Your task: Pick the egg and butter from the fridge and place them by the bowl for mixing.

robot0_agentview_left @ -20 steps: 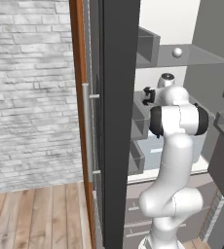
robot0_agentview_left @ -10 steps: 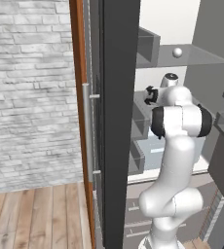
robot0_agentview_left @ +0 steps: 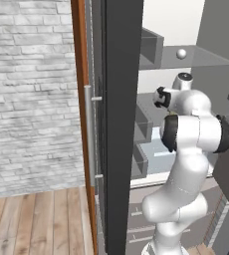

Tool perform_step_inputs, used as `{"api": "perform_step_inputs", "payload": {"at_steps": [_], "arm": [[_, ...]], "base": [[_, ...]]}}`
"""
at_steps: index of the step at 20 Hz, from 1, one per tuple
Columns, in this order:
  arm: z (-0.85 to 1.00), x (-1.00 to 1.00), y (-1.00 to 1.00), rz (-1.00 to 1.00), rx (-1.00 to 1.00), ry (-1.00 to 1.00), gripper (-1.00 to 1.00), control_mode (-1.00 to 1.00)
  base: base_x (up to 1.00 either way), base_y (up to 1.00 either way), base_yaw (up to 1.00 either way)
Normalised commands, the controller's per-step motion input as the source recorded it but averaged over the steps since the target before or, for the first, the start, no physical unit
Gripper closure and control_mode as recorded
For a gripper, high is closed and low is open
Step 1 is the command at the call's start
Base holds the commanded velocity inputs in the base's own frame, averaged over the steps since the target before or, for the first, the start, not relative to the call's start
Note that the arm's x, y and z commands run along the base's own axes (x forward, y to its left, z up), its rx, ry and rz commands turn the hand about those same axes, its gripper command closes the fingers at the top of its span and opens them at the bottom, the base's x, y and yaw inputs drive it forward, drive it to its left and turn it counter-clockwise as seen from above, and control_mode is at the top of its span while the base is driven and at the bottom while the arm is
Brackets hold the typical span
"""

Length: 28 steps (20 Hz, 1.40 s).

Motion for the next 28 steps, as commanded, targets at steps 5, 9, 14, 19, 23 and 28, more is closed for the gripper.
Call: {"api": "perform_step_inputs", "payload": {"at_steps": [5,9,14,19,23,28], "arm": [[0.36,-0.65,0.0,0.0,0.05,0.03,1.0,-1.0],[0.35,-0.66,0.0,0.0,0.01,-0.05,1.0,-1.0],[0.3,-0.67,0.0,0.0,-0.01,-0.11,1.0,-1.0],[0.32,-0.68,0.01,0.0,0.0,-0.12,1.0,-1.0],[0.3,-0.59,0.0,0.0,0.0,-0.04,1.0,-1.0],[0.29,-0.6,0.03,0.0,0.0,-0.04,1.0,-1.0]], "base": [[0.0,0.0,0.0],[0.0,0.0,0.0],[0.0,0.0,0.0],[0.0,0.0,0.0],[0.0,0.0,0.0],[0.0,0.0,0.0]]}}
